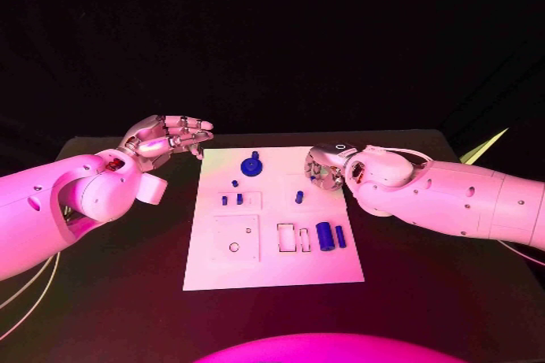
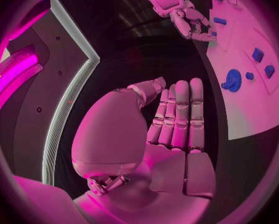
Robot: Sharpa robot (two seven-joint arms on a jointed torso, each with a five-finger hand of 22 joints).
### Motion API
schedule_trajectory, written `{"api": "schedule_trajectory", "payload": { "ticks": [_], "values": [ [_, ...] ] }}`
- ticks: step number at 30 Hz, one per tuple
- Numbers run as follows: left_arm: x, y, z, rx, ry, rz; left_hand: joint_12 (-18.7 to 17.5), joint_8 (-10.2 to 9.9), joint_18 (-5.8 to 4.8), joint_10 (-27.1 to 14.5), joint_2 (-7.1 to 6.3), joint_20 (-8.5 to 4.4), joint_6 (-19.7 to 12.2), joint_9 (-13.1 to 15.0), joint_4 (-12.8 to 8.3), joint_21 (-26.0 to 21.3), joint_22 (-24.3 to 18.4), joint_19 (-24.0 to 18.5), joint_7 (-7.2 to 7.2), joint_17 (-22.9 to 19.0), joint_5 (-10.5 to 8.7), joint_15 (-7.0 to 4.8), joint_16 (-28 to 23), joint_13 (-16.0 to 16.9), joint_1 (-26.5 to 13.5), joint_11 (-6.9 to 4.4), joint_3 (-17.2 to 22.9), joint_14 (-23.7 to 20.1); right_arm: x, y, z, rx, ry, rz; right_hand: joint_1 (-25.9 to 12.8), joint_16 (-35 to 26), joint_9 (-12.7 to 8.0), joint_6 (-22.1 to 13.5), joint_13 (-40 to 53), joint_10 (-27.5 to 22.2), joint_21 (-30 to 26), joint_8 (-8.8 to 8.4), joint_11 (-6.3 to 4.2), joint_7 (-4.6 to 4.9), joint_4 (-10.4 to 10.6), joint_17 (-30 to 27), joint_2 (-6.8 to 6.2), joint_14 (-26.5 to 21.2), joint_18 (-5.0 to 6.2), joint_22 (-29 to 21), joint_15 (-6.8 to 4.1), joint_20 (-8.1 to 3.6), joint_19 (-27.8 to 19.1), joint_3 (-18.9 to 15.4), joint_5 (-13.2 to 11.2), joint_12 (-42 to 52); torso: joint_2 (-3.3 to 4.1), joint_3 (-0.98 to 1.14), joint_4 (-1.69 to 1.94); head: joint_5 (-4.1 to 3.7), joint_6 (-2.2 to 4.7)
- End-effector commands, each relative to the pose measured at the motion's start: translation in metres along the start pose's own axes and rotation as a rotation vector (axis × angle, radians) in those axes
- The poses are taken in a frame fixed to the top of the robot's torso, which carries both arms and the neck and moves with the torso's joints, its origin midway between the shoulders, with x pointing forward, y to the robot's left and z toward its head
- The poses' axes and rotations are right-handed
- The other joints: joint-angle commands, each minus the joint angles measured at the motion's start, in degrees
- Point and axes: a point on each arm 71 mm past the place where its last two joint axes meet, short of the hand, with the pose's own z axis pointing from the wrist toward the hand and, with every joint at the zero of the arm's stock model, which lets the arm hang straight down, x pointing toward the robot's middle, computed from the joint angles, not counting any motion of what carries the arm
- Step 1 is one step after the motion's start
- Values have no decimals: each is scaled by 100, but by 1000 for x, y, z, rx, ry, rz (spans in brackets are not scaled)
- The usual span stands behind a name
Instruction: Assemble the parts on the task board
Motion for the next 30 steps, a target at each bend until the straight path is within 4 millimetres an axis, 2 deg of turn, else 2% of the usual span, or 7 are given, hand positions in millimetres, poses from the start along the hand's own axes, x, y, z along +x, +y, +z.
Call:
{"api": "schedule_trajectory", "payload": {
  "ticks": [1, 3, 10, 15, 30],
  "values": [
    [1, -1, 0, 1, 4, -1, 25, 54, 37, -118, 35, -12, -78, 1, 44, -62, -47, 22, 26, -77, 115, -5, -59, -58, -43, 17, -226, -37, 9, 4, 0, -1, 21, -10, -163, 124, 100, 112, -252, 43, 189, -4, -119, 2, -164, 190, 88, 391, -135, 383, -40, -30, 187, 218, 46, -180, 0, -1, 1, 0, -9],
    [1, -1, 0, 0, 4, -1, 25, 54, 37, -118, 35, -12, -78, 1, 44, -62, -47, 22, 26, -77, 115, -5, -59, -58, -43, 17, -226, -37, 9, 4, 0, 1, 17, -16, -135, 168, 138, 153, -257, 101, 281, 20, -131, -2, -281, 228, 165, 402, -149, 435, -53, -39, 201, 333, 57, -207, -1, 1, 1, 3, -12],
    [1, 0, 0, -3, 4, 0, 23, 51, 37, -129, 32, -11, -90, -1, 41, -72, -54, 25, 32, -82, 116, -3, -67, -61, -38, 21, -231, -40, 8, 2, -2, 14, -20, -18, -263, 87, 243, 220, -253, 298, 402, 63, -167, -32, -558, 96, 221, 363, -164, 528, -92, -64, 209, 581, 56, -279, -4, 3, -5, 6, -9],
    [1, 0, 0, -4, 3, 0, 22, 50, 36, -134, 33, -10, -95, -2, 42, -77, -57, 25, 35, -85, 117, 0, -71, -63, -37, 24, -234, -43, 5, 2, -4, 11, -55, -11, -325, 66, 273, 234, -252, 345, 419, 66, -177, -37, -648, 61, 222, 352, -165, 549, -98, -72, 207, 667, 53, -313, -3, 7, -6, 13, -6],
    [0, 0, 0, -7, 0, 1, 20, 48, 35, -140, 32, -9, -102, -3, 42, -84, -62, 26, 38, -88, 118, 2, -77, -65, -36, 27, -238, -46, 1, 1, -10, 4, -110, 8, -395, 67, 303, 262, -248, 397, 447, 76, -186, -45, -722, 54, 211, 350, -169, 574, -107, -79, 208, 725, 49, -338, -1, 3, -10, 27, -2]
  ]
}}
